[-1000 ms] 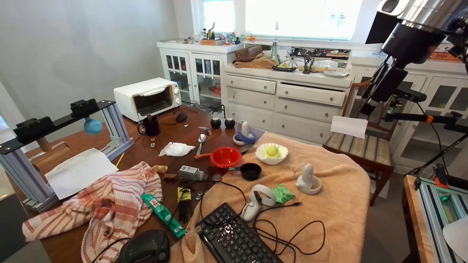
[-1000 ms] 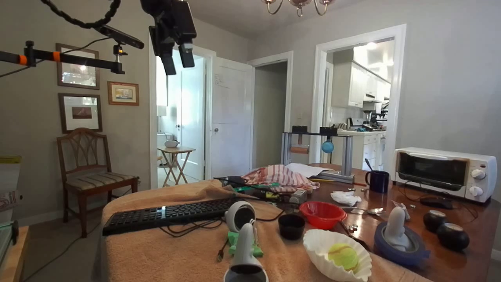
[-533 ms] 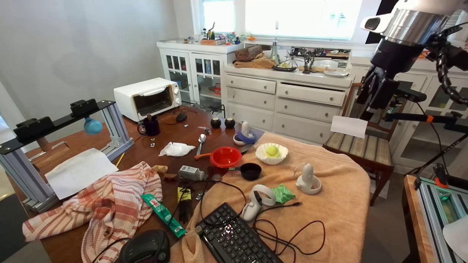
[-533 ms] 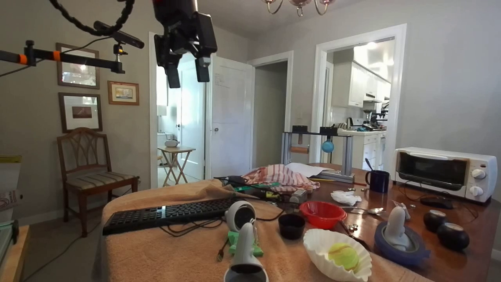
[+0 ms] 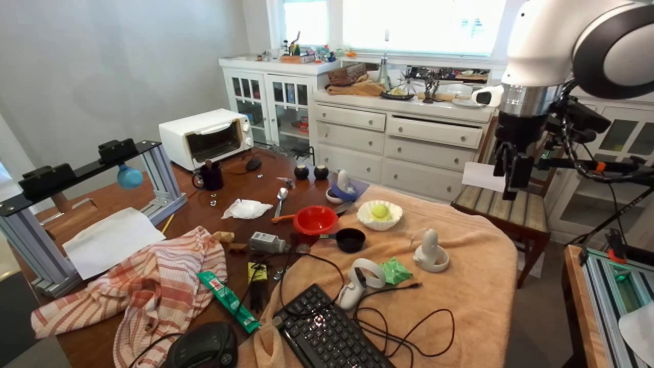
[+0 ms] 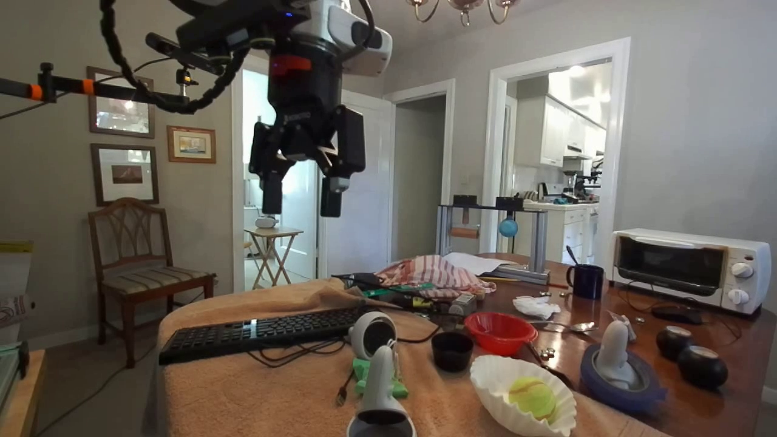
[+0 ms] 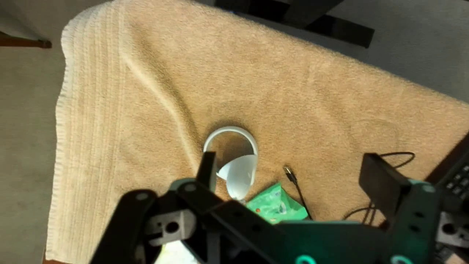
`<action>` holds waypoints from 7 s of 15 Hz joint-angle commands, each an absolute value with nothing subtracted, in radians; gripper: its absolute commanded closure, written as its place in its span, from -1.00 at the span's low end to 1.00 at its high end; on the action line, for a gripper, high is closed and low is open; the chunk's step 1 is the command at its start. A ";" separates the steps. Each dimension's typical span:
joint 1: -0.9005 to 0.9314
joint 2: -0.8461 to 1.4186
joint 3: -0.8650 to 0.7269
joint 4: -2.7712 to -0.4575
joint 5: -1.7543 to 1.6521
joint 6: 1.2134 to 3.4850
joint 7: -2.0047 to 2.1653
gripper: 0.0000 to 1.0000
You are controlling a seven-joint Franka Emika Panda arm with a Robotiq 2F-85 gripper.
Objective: Put the green packet in the white bowl.
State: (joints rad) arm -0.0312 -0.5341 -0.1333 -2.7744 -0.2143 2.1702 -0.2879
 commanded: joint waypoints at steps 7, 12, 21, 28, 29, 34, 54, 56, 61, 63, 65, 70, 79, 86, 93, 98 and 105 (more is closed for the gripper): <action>-0.080 -0.363 -0.048 -2.767 -0.328 2.279 -0.123 -1.00; -0.087 -0.220 -0.019 -2.725 -0.397 2.317 -0.088 -1.00; -0.046 0.057 0.030 -2.639 -0.760 2.229 -0.038 -1.00; -0.022 0.060 0.020 -2.628 -0.786 2.235 -0.051 -1.00; -0.020 0.060 0.020 -2.626 -0.786 2.234 -0.051 -1.00; -0.020 0.061 0.020 -2.625 -0.786 2.233 -0.051 -1.00; 0.003 0.478 0.031 -2.340 -0.837 2.628 -0.212 -1.00; 0.002 0.527 0.036 -2.302 -0.821 2.620 -0.255 -1.00; 0.008 0.616 0.032 -2.218 -0.814 2.596 -0.298 -0.80; 0.011 0.638 0.031 -2.193 -0.816 2.593 -0.304 -0.24; 0.016 0.651 0.030 -2.177 -0.820 2.592 -0.305 -0.14; 0.023 0.663 0.029 -2.159 -0.821 2.583 -0.307 0.54; 0.055 0.533 0.026 -2.209 -0.828 2.519 -0.263 1.00; 0.101 0.338 -0.036 -2.241 -0.953 2.513 -0.068 1.00; 0.043 0.332 -0.064 -2.171 -0.923 2.522 0.041 1.00; 0.034 0.332 -0.059 -2.167 -0.921 2.523 0.037 0.98; 0.013 0.414 -0.123 -2.045 -0.892 2.442 0.233 1.00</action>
